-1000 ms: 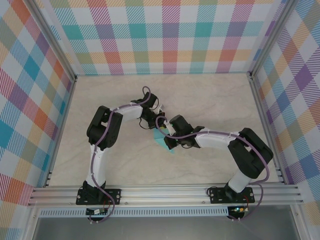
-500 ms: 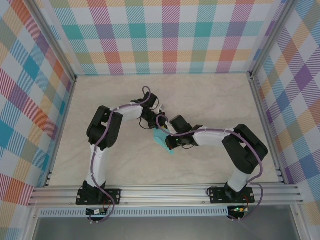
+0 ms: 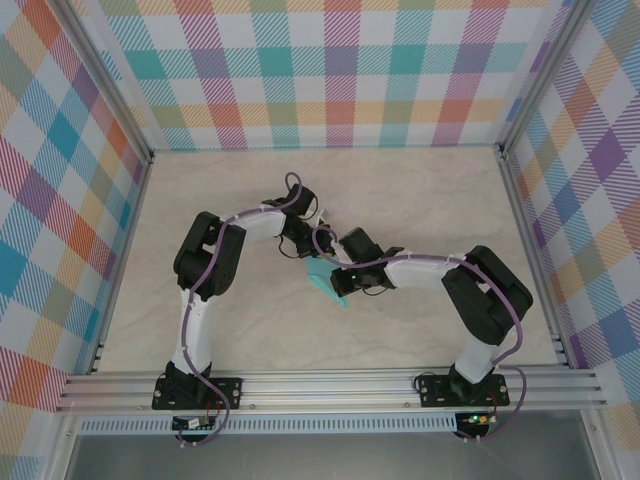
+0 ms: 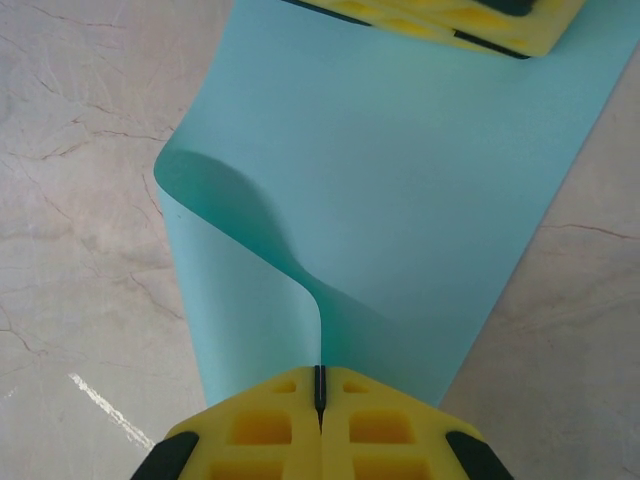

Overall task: Fold a paper plane with a square sheet of paper (fold left side to right side)
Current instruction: Third fold the triangle at the center of the table.

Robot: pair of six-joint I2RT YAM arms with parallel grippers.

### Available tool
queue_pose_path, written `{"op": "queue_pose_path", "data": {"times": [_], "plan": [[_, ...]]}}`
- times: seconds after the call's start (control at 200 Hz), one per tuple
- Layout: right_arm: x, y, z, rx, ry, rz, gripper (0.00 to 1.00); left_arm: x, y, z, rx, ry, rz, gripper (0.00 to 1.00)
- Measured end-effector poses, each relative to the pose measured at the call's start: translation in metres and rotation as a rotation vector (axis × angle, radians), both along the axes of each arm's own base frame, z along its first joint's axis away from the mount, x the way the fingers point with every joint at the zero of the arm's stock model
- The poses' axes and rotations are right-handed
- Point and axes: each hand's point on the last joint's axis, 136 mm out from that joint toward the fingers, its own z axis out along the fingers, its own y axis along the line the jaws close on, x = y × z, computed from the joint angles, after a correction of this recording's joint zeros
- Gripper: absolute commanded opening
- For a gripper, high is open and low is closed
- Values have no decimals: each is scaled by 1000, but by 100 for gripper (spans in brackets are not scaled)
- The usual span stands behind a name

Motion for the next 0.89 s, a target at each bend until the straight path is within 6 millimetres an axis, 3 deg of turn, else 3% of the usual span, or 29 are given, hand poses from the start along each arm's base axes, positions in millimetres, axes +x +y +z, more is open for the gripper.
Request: {"op": "queue_pose_path", "data": {"times": [0.895], "plan": [[9, -1, 0, -12, 6, -21, 0, 0, 0, 0, 0, 0, 0, 0]]}}
